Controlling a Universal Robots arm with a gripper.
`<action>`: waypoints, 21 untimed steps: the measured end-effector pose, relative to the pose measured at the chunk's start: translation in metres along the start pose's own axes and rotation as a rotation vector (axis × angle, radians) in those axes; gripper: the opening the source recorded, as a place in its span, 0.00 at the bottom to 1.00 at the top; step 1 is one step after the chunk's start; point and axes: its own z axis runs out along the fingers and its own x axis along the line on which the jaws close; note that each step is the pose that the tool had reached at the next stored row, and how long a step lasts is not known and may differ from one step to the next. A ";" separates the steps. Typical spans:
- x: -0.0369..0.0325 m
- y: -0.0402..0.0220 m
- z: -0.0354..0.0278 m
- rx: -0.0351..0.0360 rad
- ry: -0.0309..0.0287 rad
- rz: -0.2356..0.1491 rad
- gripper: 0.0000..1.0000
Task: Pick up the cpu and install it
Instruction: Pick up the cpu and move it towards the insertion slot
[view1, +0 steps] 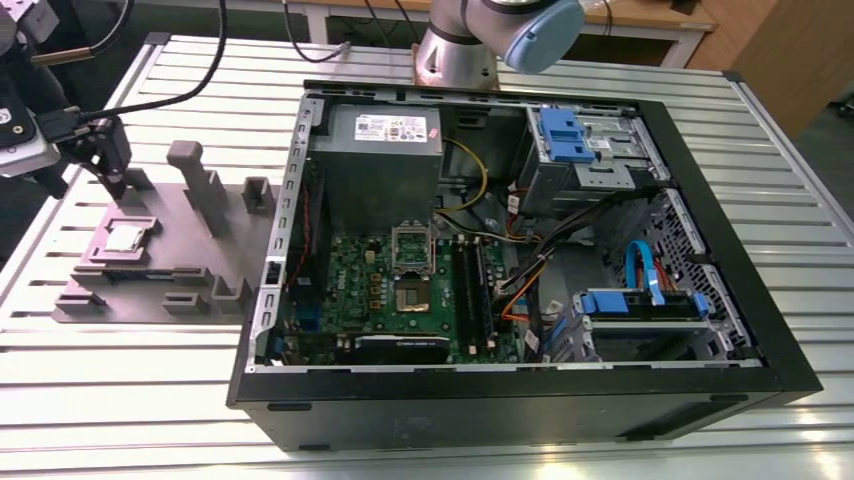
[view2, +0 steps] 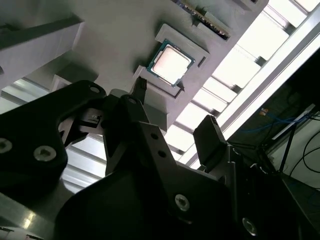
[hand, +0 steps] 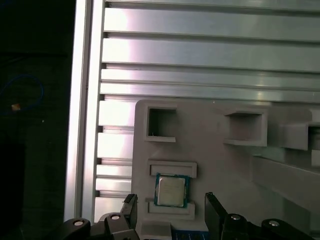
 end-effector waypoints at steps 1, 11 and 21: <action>0.0000 -0.0001 0.0009 0.0000 -0.0001 0.001 0.65; 0.0001 -0.0009 0.0122 0.0000 -0.0002 0.005 0.65; 0.0003 -0.0075 0.0278 -0.0002 -0.0005 0.008 0.65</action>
